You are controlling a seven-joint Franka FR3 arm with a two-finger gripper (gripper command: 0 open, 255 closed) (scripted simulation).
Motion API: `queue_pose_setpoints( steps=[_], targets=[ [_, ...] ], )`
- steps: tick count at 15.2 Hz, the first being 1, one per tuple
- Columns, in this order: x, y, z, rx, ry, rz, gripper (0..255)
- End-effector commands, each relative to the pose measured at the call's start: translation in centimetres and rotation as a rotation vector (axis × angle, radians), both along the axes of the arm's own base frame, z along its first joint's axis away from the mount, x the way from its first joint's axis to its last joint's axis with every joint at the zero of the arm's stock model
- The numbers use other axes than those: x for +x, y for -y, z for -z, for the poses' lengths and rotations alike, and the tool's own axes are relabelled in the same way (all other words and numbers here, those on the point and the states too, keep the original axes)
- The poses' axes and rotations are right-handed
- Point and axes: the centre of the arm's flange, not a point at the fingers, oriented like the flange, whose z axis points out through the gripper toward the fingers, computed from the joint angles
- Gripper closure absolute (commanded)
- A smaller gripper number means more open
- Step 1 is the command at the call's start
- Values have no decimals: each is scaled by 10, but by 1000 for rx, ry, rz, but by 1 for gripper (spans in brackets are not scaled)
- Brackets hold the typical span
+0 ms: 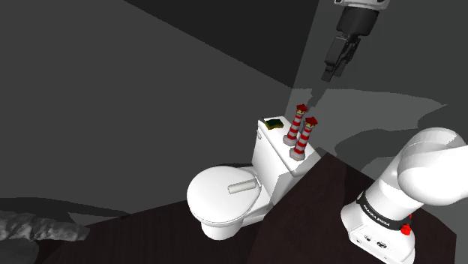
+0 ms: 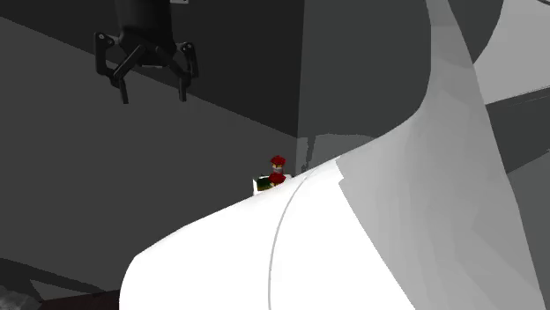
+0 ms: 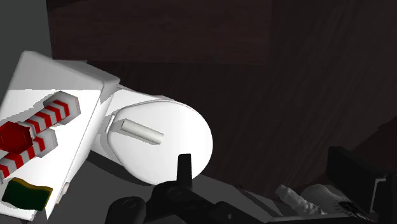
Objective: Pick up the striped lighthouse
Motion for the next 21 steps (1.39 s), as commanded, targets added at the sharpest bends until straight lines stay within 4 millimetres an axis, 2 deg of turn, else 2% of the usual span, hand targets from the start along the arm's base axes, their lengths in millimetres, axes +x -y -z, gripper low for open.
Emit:
queue_pose_setpoints(
  steps=[1, 11, 21],
  targets=[
    [0, 0, 0, 0, 0, 0, 0],
    [65, 107, 67, 39, -73, -50, 0],
    [130, 209, 142, 79, -146, -100, 0]
  ],
)
